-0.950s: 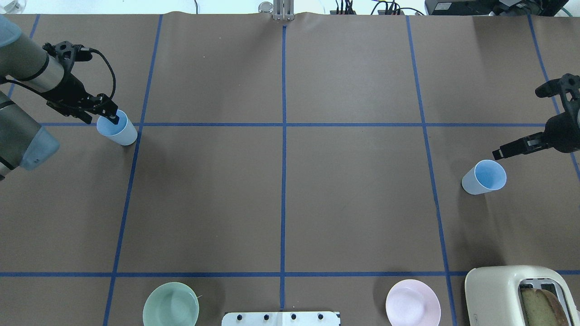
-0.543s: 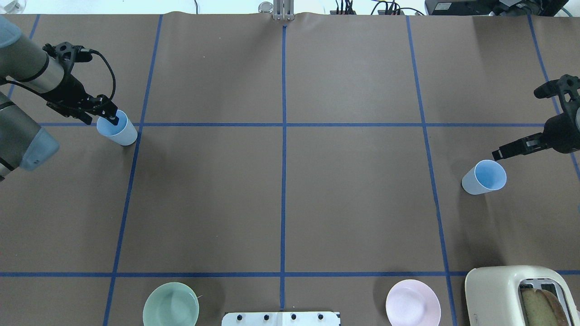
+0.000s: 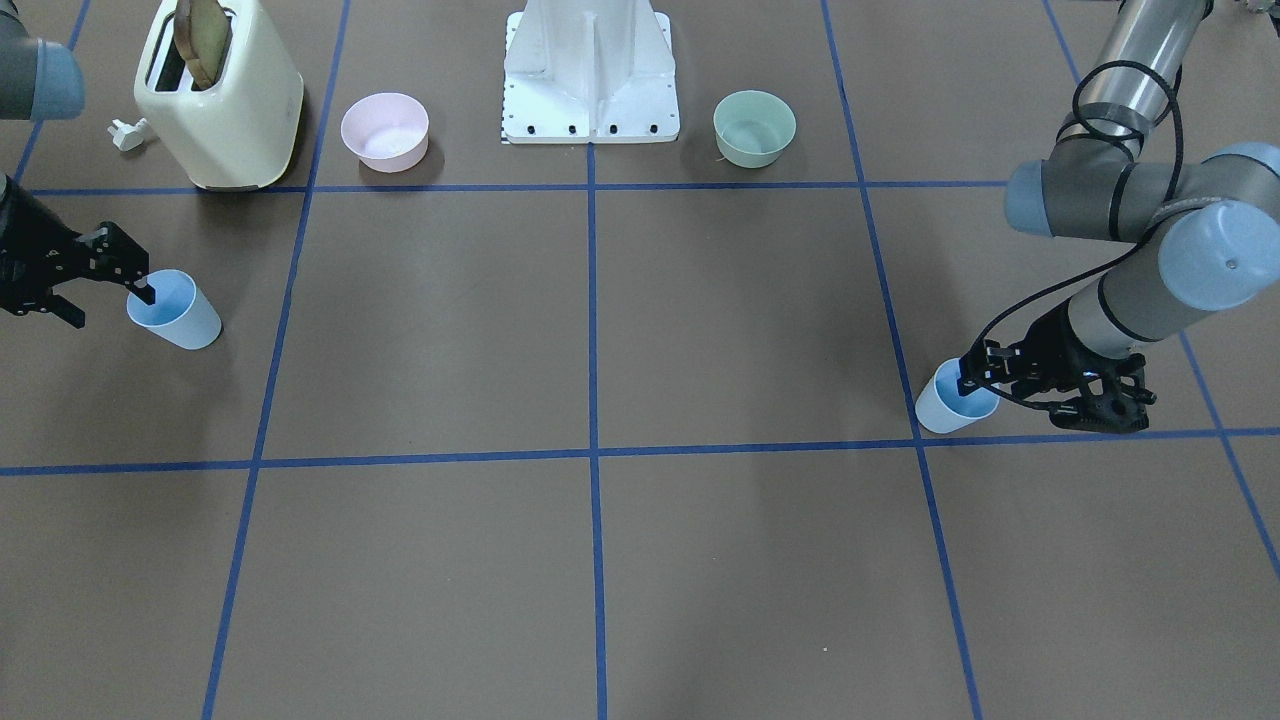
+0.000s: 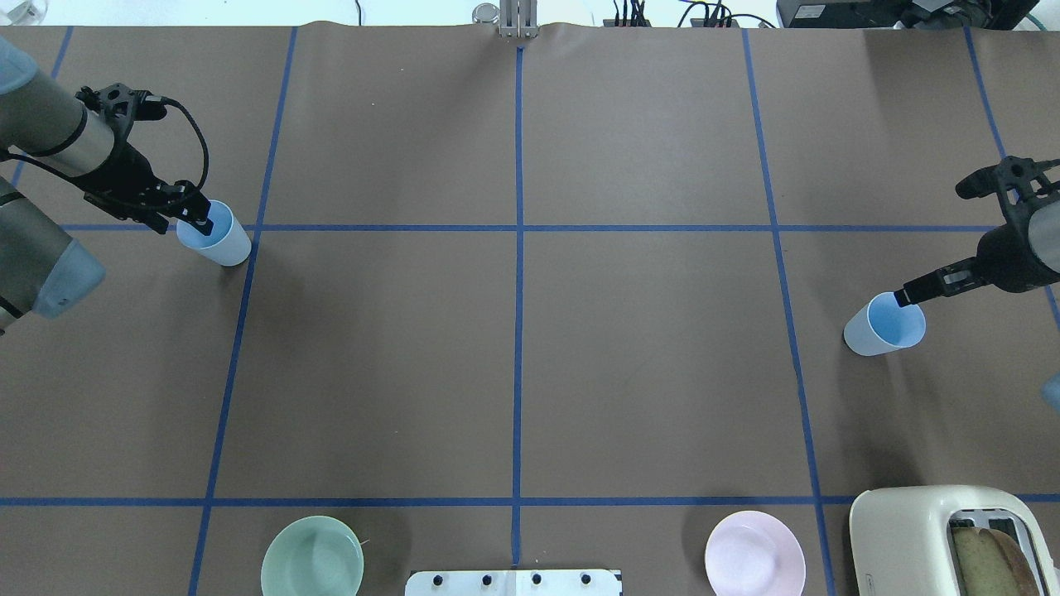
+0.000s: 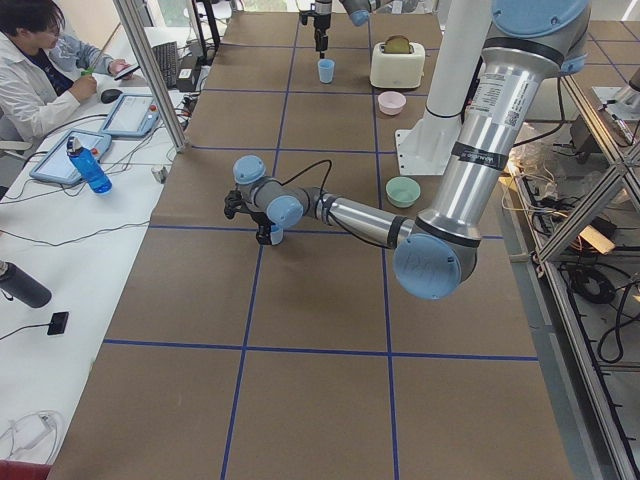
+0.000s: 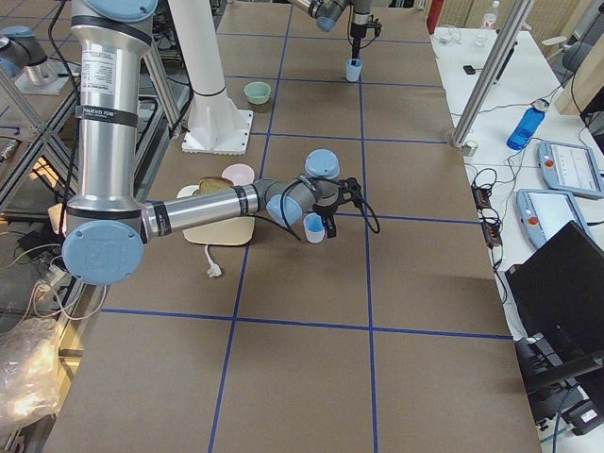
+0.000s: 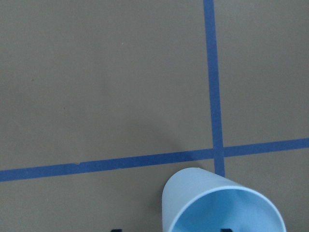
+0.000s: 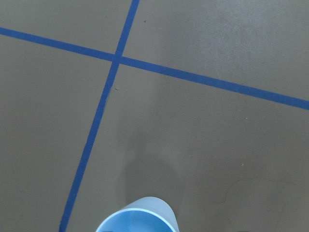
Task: Stack blue cups with both arms
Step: 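Lower the right gripper onto the other cup while the left gripper closes, then close the right gripper on its cup rim while the left gripper holds its cup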
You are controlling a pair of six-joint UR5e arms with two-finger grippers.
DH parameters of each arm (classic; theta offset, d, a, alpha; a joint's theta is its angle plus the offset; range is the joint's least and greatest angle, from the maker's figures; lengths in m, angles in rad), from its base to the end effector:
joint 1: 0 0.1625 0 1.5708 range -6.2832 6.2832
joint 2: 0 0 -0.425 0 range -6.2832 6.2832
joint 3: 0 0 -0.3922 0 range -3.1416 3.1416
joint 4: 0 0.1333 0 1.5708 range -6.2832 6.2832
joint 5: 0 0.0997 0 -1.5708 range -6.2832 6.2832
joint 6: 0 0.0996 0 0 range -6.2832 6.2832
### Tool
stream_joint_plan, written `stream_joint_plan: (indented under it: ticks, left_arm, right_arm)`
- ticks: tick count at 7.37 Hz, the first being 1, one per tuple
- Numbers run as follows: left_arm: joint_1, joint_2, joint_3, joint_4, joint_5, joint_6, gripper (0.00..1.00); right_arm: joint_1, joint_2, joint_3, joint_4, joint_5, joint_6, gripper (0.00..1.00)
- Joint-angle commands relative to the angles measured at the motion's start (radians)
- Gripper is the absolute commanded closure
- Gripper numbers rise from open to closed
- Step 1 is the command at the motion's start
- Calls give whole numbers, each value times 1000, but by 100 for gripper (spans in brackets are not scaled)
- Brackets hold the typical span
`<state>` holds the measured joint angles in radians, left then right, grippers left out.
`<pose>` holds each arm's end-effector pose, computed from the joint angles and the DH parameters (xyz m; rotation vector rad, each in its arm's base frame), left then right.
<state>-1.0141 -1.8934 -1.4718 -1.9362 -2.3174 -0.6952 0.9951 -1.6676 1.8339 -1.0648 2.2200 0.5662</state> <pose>0.2828 -0.5786 0.4840 0.0302 0.9142 0.0911 -0.1963 -0.4367 0.5206 0.2080 -0.8757 -0.2270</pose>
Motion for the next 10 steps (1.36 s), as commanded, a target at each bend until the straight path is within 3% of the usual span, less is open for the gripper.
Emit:
stream_joint_plan:
  ticks: [1, 4, 6, 7, 10]
  left_arm:
    - [0, 0, 1, -6, 0, -1, 26]
    - [0, 0, 2, -6, 0, -1, 30]
    - [3, -1, 2, -6, -3, -7, 45]
    - [6, 0, 2, -6, -7, -7, 52]
    - [6, 0, 2, -6, -8, -7, 64]
  right_arm:
    - [-24, -4, -1, -1, -26, 0, 20]
    - [-29, -4, -16, -1, -26, 0, 20]
    - [-32, -14, -25, 0, -28, -2, 21]
    - [-36, -21, -25, 0, -26, -2, 27]
    - [-53, -30, -27, 2, -34, -2, 36]
